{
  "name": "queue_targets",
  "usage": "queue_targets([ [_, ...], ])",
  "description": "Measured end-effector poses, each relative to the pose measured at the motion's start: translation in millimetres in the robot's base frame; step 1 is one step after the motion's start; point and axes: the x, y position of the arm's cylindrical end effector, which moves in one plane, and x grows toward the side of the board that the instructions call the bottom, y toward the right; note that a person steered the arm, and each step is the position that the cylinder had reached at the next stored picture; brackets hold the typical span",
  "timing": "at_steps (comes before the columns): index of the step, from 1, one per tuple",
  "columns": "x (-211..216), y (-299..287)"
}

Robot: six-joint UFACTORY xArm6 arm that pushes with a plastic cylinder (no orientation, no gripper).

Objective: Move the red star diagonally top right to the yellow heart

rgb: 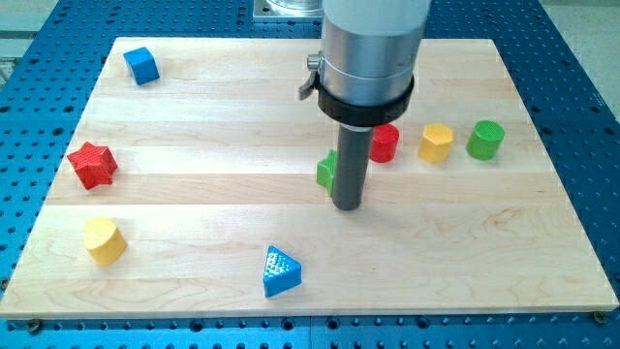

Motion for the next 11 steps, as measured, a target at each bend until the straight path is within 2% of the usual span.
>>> queue_targets([
  [2, -46, -10],
  [3, -2, -66],
  [4, 24, -163],
  [5, 23, -284],
  [6, 20, -346],
  [7, 16, -348],
  [9, -24, -344],
  [10, -45, -299],
  [11, -48, -203],
])
